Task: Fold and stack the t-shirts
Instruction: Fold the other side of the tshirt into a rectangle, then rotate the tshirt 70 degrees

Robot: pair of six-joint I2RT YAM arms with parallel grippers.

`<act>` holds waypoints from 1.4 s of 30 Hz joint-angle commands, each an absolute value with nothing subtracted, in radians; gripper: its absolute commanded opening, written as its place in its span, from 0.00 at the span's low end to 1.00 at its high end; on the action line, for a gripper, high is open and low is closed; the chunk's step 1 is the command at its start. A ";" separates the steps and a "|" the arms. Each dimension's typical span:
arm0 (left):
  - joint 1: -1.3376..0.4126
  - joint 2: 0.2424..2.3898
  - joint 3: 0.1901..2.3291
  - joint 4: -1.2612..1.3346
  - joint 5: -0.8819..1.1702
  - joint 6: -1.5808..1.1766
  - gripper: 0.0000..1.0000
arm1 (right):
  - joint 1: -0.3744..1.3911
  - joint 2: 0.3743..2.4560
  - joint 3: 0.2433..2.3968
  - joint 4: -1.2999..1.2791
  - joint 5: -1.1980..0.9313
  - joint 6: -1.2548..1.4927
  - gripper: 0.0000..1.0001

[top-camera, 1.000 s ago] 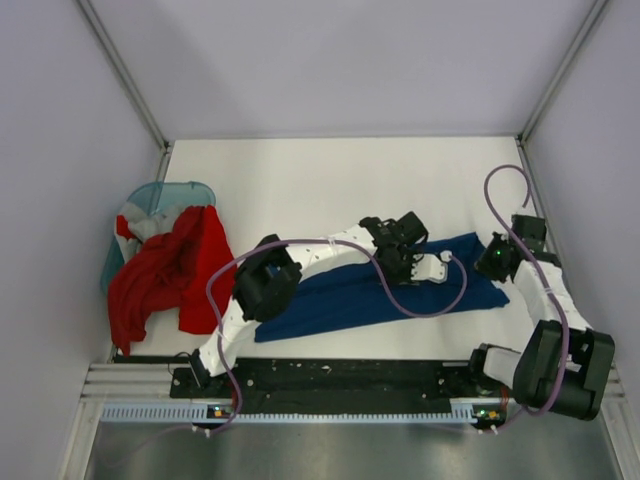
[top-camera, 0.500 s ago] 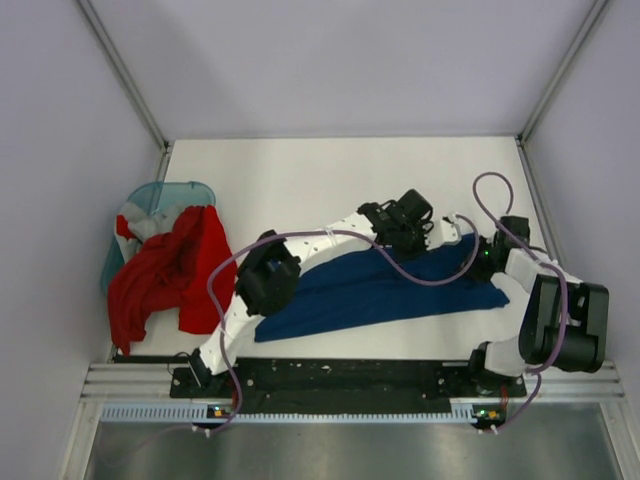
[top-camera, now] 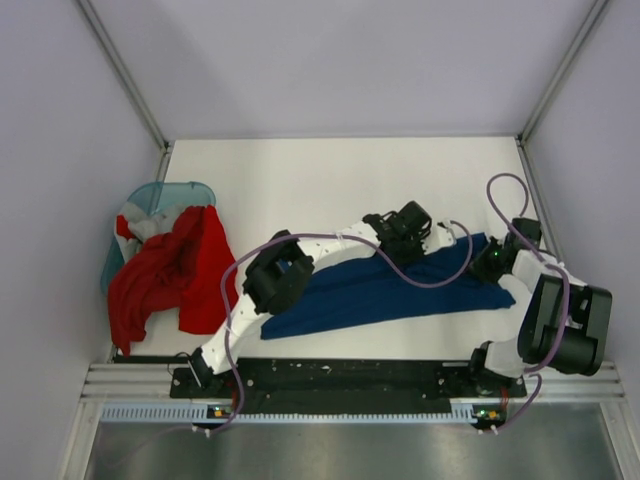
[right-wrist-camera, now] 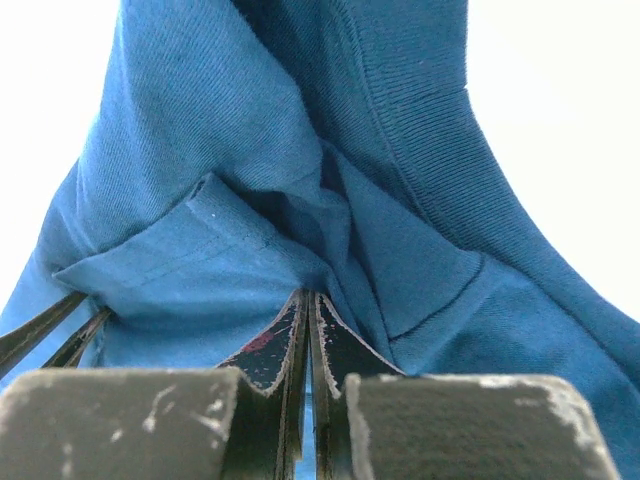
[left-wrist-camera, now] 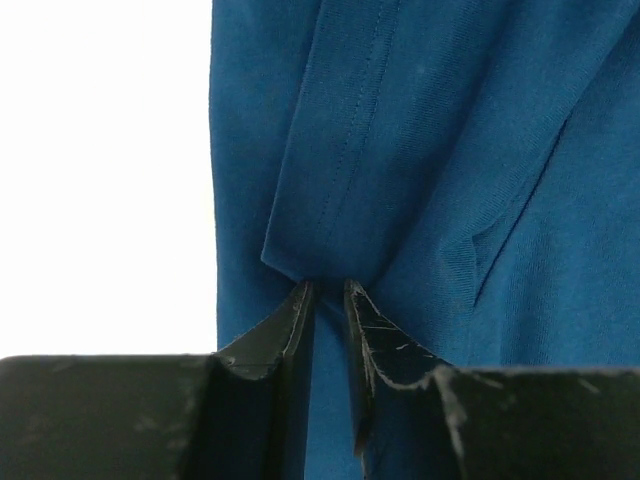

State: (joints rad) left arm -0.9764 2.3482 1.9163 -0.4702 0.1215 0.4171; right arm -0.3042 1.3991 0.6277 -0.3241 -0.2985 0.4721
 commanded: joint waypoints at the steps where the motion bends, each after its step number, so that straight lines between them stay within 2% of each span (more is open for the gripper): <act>1: -0.962 2.246 1.920 -0.506 0.119 0.419 0.26 | -0.308 1.372 0.707 -0.350 -0.199 0.426 0.00; 5: -0.962 2.160 1.951 -0.578 0.198 0.433 0.29 | -0.252 1.391 0.797 -0.336 -0.257 0.379 0.00; 9: -0.953 2.105 1.922 -0.633 0.096 0.456 0.29 | -0.249 1.475 0.868 -0.330 -0.270 0.406 0.00; 15: -0.849 1.968 1.697 -0.632 0.026 0.463 0.29 | -0.250 1.632 0.933 -0.339 -0.239 0.466 0.00; 21: -0.721 1.818 1.542 -0.678 -0.044 0.463 0.29 | -0.238 1.860 1.090 -0.336 -0.328 0.514 0.00; 26: -0.644 1.689 1.329 -0.678 -0.063 0.466 0.30 | -0.158 2.112 1.426 -0.350 -0.388 0.581 0.00; 32: -0.629 1.605 1.114 -0.631 -0.104 0.457 0.29 | -0.026 2.407 1.986 -0.469 -0.488 0.626 0.00; 37: -0.624 1.604 1.071 -0.598 -0.127 0.454 0.29 | -0.015 2.352 2.089 -0.469 -0.428 0.599 0.00; 42: -0.606 1.661 1.075 -0.532 -0.179 0.477 0.29 | -0.023 2.150 1.898 -0.468 -0.301 0.468 0.02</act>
State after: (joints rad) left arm -0.6228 1.6337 1.0676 -0.6273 -0.1261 0.4625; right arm 0.0082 2.3680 2.0045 -0.4618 -0.4187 0.5659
